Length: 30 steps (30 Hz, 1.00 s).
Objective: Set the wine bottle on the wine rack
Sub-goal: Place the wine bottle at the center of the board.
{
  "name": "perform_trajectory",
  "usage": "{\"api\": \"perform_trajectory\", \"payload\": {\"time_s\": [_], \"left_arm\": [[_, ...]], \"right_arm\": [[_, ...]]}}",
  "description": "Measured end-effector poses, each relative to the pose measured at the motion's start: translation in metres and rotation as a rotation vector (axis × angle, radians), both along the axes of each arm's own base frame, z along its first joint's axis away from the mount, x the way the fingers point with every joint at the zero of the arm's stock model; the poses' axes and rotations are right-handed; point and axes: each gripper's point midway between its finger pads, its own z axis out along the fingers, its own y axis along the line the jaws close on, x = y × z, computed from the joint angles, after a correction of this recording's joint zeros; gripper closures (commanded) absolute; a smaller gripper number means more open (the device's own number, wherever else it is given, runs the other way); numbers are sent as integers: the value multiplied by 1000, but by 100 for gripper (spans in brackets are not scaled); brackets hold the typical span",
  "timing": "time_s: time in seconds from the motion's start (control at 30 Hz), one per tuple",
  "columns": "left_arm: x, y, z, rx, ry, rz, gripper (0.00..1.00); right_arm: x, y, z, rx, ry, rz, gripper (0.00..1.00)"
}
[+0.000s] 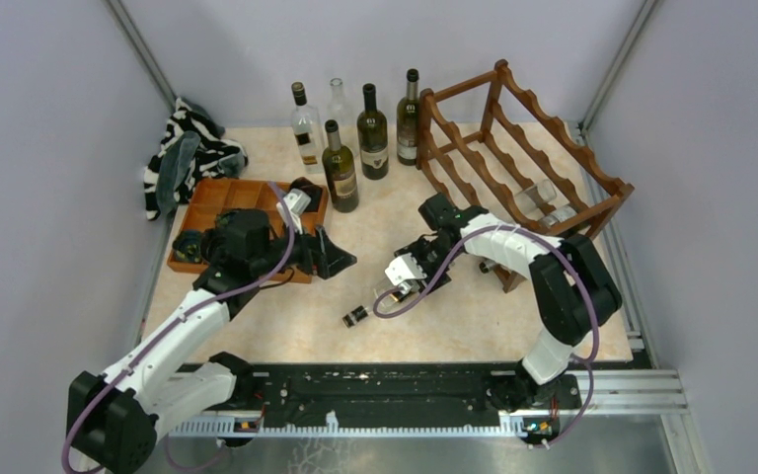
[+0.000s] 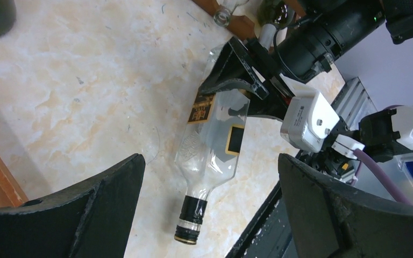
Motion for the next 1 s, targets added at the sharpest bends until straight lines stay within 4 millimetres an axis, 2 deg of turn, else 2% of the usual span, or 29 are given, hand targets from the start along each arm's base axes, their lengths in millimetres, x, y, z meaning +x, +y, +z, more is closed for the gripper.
{"api": "perform_trajectory", "payload": {"time_s": [0.2, 0.23, 0.27, 0.3, 0.33, 0.53, 0.63, 0.8, 1.0], "left_arm": [[-4, -3, -5, -18, 27, -19, 2], [-5, -4, -6, -21, 33, -23, 2], [-6, -5, -7, -26, 41, -28, 2], [-7, -6, -8, -30, 48, -33, 2], [-8, -7, -10, -34, 60, -40, 2], [-17, -13, -20, -47, 128, -88, 4], [-23, -12, -27, -36, 176, -101, 5], [-33, -8, -38, -13, 246, -98, 6], [-45, -6, -46, -37, 316, -81, 9]], "right_arm": [[4, 1, -4, -2, -8, -2, 55], [5, 1, -4, -1, -9, -3, 48], [5, 1, -4, -1, -10, -3, 36], [6, 1, -4, -2, -10, -4, 7], [7, 2, -4, -2, -13, -6, 2], [22, 9, 4, 36, -61, -34, 2], [23, 10, 14, 53, -66, -52, 1], [23, 16, 52, 108, -67, -63, 2], [3, 15, 105, 193, 2, -101, 1]]}}
